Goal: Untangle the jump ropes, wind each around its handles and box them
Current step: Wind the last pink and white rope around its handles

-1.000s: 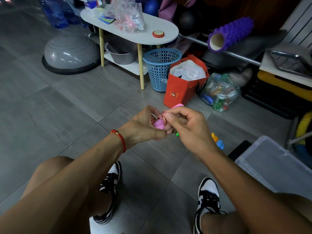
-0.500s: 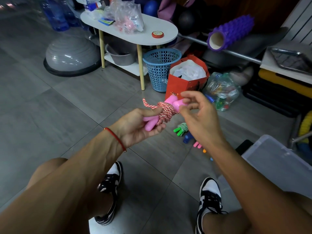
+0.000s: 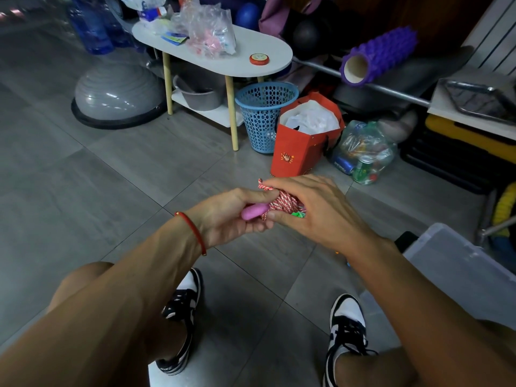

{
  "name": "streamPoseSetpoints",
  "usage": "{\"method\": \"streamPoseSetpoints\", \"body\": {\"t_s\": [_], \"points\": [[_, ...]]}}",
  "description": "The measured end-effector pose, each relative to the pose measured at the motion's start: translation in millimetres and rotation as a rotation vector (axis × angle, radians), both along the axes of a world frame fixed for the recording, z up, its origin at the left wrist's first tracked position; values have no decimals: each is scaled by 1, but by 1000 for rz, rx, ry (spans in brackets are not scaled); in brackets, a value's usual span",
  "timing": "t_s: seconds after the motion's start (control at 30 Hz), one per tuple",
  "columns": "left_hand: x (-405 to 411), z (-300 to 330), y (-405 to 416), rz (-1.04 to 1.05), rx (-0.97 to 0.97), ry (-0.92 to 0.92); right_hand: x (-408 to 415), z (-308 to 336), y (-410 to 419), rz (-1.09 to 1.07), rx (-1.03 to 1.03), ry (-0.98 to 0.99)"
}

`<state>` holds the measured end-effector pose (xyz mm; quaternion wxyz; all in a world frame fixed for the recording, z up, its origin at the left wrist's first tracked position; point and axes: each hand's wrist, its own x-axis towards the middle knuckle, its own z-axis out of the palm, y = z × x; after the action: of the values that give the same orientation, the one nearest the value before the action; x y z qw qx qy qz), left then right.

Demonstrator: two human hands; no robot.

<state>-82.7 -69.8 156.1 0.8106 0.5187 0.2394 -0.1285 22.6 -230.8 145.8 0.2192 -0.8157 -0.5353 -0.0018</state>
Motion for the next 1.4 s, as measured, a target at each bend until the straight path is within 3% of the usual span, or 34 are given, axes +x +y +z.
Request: {"method": "streamPoseSetpoints", "body": {"t_s": [0.13, 0.3, 0.57, 0.83, 1.03, 1.17, 1.4], "points": [[-6, -2, -2, 45, 139, -112, -2, 0, 1, -23, 71, 117], [-11, -8, -7, 62, 527, -236, -5, -4, 6, -79, 142, 263], [-11, -13, -4, 137, 667, -202, -12, -8, 16, -134, 196, 342], [-11, -2, -4, 89, 730, -97, -15, -5, 16, -102, 171, 274], [-9, 5, -3, 142, 447, -145, -14, 0, 14, -113, 206, 295], [-10, 2, -6, 142, 571, -160, -13, 2, 12, -116, 205, 268], [-10, -4, -11, 295, 595, -225, -13, 2, 16, -150, 239, 259]]}}
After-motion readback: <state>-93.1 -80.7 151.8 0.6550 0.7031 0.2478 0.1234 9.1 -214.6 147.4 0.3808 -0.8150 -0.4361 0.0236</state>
